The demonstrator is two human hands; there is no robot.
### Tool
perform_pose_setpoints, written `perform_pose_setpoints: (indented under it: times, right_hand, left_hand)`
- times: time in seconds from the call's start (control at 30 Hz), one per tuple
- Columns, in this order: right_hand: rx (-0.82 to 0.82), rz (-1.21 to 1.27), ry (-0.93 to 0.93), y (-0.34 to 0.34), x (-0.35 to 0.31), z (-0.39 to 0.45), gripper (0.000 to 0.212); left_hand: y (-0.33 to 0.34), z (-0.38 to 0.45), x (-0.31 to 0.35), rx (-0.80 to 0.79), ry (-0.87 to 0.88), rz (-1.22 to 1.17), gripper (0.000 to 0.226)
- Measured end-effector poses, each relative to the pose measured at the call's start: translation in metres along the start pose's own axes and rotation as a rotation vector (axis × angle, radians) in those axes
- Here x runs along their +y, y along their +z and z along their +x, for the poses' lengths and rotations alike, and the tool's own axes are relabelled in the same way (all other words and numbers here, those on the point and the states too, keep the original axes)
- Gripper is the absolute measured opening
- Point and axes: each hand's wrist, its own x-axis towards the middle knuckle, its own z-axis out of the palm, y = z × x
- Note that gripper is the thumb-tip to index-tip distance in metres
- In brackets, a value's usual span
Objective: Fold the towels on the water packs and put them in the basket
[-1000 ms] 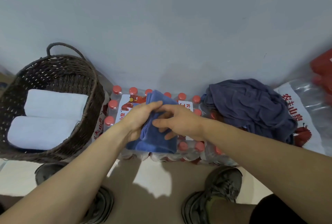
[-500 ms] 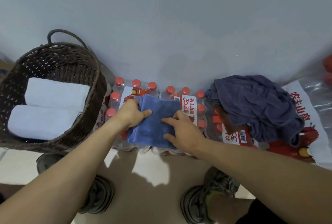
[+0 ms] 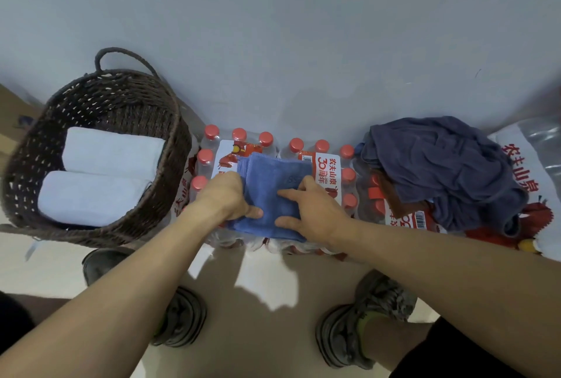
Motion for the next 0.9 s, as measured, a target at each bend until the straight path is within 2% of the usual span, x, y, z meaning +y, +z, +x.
perform_pose_setpoints:
  times: [0.07,0.17,0.2,0.27,0.33,0.43,0.53,0.63,0.73,0.83,0.9]
  right_hand:
    - [-0.053,-0.046,0.002,-0.007,-0.002,0.005,0.054]
    - [-0.087,-0.001,0.023,-0.028,-0.007,0.012,0.058]
    - [-0.048,0.055,0.026,-0.035,-0.009,0.013,0.061]
    - [0.128,0.141,-0.012,-0.049,-0.016,0.011,0.071]
    - [0.308,0.119,-0.143,-0.061,-0.025,0.008,0.083]
    - [0.379,0.016,-0.298,-0.077,-0.033,-0.003,0.098]
    - [0.311,-0.024,-0.283,-0.091,-0.026,-0.015,0.100]
    - [0.194,-0.170,-0.271,-0.110,-0.016,-0.019,0.081]
    - [-0.018,-0.115,-0.223,-0.117,-0.009,-0.024,0.061]
    - [-0.157,0.046,-0.174,-0.112,0.001,-0.025,0.041]
    - [-0.258,0.145,-0.113,-0.107,0.010,-0.024,0.035]
  left_hand:
    - [0.005,-0.006,0.002,0.084,0.033,-0.081,0.040]
    - [-0.002,-0.010,0.008,0.122,0.111,-0.161,0.038]
    - [-0.009,-0.011,0.011,0.123,0.145,-0.171,0.037]
    - [-0.024,-0.013,0.017,0.154,0.242,-0.143,0.039]
    - [-0.041,-0.017,0.025,0.215,0.343,-0.060,0.039]
    - [-0.066,-0.027,0.048,0.258,0.476,0.006,0.044]
    - [-0.085,-0.042,0.070,0.108,0.631,-0.056,0.040]
    - [-0.099,-0.057,0.078,-0.090,0.692,-0.080,0.044]
    - [-0.108,-0.062,0.076,-0.181,0.680,-0.104,0.046]
    - [-0.109,-0.054,0.068,-0.222,0.631,-0.121,0.040]
    - [-0.106,-0.042,0.061,-0.320,0.531,0.056,0.023]
